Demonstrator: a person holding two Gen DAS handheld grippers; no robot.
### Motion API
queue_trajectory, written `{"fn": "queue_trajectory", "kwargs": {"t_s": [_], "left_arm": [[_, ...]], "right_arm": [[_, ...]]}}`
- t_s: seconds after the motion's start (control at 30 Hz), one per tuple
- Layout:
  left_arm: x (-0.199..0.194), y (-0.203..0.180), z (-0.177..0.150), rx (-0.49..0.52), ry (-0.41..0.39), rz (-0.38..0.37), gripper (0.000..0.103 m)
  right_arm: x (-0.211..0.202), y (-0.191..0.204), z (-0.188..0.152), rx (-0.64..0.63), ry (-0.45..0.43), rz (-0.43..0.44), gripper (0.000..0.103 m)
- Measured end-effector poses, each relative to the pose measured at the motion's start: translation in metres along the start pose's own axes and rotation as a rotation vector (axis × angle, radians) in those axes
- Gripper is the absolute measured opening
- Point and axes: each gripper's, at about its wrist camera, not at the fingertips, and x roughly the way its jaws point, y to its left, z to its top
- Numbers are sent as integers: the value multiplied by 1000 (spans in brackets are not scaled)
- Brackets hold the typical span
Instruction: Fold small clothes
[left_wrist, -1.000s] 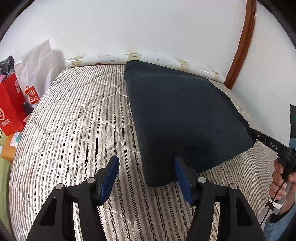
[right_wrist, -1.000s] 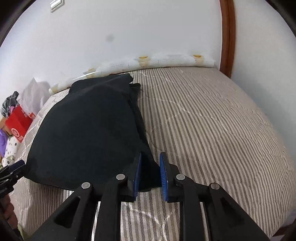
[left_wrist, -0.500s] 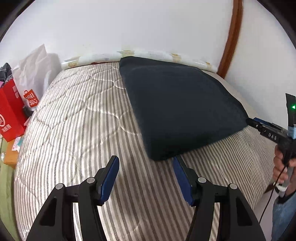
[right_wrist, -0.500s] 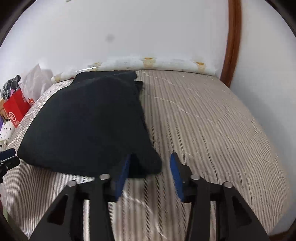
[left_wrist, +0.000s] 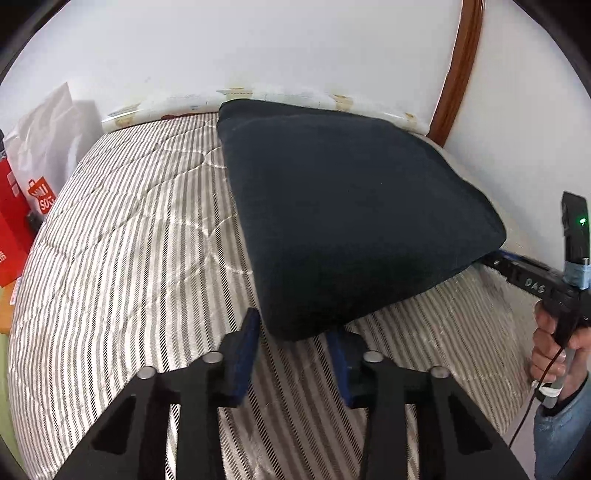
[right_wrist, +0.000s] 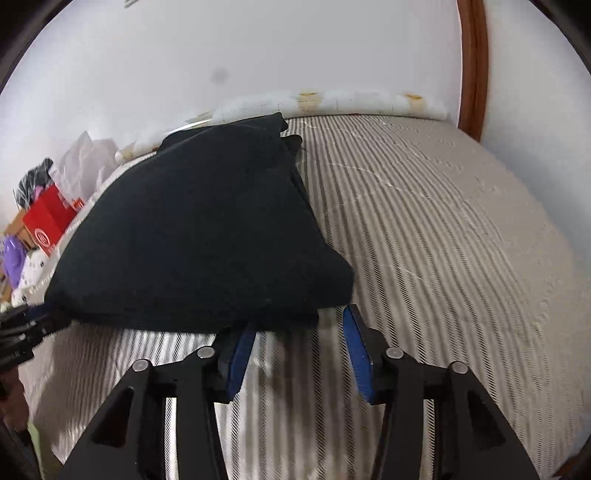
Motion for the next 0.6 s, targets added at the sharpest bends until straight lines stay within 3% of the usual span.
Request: {"fn": "queue_trajectory", "kwargs": {"t_s": [0.03, 0.07, 0.17, 0.47, 0.6], "left_arm": [[0, 1, 1, -3, -8, 11, 24], [0, 2, 2, -3, -12, 20, 22], [-1, 9, -2, -42, -20, -7, 19], [-13, 13, -12, -73, -19, 1, 12], [-22, 12, -14, -86, -25, 28, 10]], "right_arm": [[2, 0, 0, 0, 4, 15, 28], [3, 0, -1, 0, 7, 44, 25], [2, 5, -5, -26, -11, 25, 21], [-9, 9, -11, -44, 2, -31, 18], [-25, 10, -13, -64, -37, -92, 18]]}}
